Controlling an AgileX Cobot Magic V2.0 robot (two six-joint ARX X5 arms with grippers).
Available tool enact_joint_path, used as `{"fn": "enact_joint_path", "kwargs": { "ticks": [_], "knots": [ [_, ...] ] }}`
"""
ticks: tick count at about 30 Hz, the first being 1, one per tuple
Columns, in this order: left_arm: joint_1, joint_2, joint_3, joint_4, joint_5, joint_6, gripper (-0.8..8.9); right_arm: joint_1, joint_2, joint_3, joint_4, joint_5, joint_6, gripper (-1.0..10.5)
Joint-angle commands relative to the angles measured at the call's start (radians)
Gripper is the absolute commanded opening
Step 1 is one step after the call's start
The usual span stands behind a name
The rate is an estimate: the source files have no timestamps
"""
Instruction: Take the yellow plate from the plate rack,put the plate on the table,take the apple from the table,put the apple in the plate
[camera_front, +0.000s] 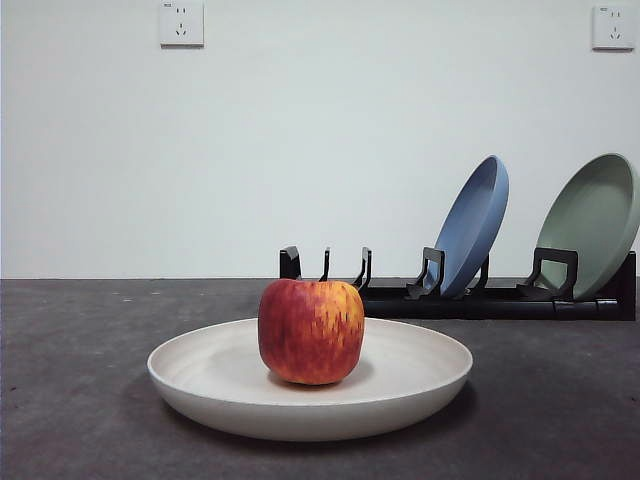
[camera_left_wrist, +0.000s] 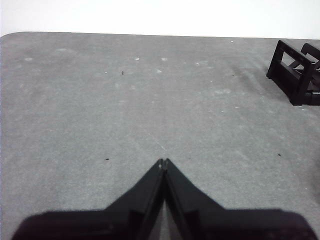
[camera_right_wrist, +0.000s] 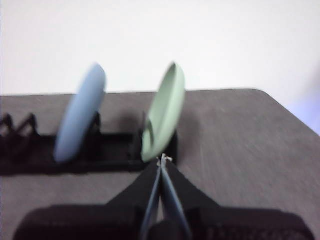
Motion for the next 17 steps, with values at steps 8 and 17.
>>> {"fn": "enact_joint_path", "kwargs": {
  "ticks": [8, 17],
  "knots": [
    [0.003, 0.0, -0.01, 0.006, 0.003, -0.007, -0.04, -0.029, -0.146, -0.22, 0.048, 0.01, -0.014, 0.0],
    [0.003, 0.0, -0.01, 0.006, 0.003, -0.007, -0.04, -0.029, -0.183, -0.266, -0.007, 0.006, -0.013, 0.0]
  ]
}}
